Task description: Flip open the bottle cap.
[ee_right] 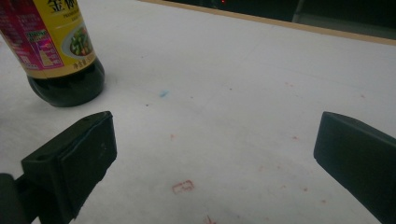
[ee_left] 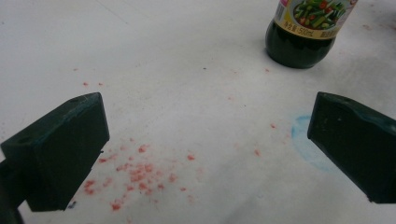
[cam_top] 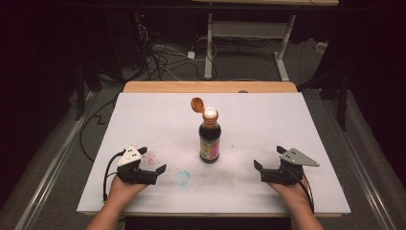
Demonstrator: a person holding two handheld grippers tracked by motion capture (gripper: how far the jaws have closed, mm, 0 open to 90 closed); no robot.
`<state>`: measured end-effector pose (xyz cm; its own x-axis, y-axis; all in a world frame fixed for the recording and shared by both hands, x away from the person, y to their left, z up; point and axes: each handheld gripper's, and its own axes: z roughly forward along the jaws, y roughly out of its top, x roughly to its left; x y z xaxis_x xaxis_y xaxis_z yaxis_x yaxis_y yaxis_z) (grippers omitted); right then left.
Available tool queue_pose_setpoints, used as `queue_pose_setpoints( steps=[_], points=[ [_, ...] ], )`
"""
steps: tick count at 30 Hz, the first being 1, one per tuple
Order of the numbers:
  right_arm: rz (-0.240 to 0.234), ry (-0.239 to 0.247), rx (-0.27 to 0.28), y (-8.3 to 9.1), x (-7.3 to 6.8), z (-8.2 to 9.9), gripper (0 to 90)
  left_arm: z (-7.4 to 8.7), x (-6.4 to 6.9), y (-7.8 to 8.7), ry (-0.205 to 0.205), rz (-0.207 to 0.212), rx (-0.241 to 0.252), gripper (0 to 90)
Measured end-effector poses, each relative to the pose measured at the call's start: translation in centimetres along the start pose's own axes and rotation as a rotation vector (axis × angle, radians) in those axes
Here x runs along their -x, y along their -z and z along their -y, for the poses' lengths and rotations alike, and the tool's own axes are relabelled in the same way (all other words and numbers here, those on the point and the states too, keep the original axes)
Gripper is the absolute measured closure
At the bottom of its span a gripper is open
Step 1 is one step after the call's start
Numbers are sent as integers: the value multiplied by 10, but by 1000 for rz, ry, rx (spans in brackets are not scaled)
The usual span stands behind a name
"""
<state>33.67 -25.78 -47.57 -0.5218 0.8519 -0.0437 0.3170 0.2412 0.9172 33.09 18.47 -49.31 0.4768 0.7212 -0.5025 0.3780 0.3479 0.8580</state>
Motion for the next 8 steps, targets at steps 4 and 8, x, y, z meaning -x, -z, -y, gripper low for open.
queue_pose_setpoints(
  steps=[4,8],
  points=[
    [13,-10,1,2,2,2,2,1,1,0,-15,-10,17,0],
    [20,-2,14,2,2,2,2,1,2,0,-21,-11,21,0]
  ],
)
